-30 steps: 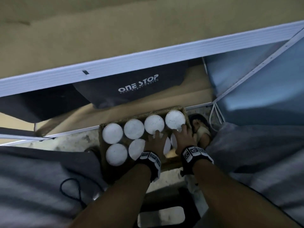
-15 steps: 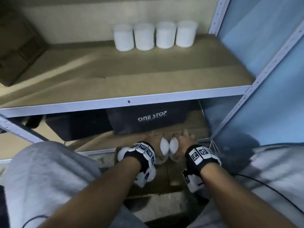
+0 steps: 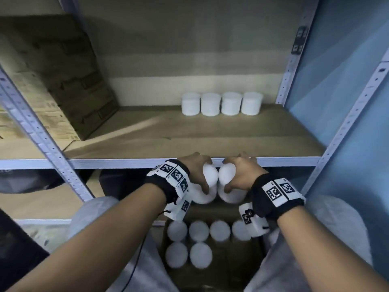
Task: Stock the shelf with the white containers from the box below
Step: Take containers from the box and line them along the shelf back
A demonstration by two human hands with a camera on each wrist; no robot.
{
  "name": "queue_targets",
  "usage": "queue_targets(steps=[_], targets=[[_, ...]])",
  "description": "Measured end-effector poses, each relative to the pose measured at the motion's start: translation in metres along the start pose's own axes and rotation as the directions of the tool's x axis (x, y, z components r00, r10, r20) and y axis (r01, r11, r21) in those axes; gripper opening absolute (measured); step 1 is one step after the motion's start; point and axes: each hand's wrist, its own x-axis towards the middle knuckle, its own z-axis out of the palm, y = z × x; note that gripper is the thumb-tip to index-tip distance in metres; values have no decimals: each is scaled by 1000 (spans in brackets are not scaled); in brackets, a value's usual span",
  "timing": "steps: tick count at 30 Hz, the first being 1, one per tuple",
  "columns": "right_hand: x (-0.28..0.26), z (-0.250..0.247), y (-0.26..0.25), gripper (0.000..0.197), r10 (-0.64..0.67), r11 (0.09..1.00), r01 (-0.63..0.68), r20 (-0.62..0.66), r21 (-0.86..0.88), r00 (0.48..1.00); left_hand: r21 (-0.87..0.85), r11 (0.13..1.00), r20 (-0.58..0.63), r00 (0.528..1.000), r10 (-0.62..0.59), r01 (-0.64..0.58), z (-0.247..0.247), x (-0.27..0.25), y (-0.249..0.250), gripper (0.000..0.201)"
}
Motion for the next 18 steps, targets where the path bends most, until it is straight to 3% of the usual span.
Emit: queue_targets(steps=[3, 7, 12, 18], targets=[[-1, -24, -16, 76, -58, 998, 59, -71, 17, 996, -39, 999, -56, 998, -18, 16, -26, -12, -9, 90], [9, -41, -37, 81, -106, 990, 118, -150, 72, 983, -84, 995, -167, 984, -68, 54, -52, -25, -23, 93], [22, -54, -51, 68, -150, 968, 193, -244, 163, 958, -177, 980, -221, 967, -126, 88, -73, -30, -42, 93], [50, -52, -60, 62, -131, 954, 205, -312, 218, 941, -266, 962, -321, 934, -155, 68, -84, -17, -55, 79]])
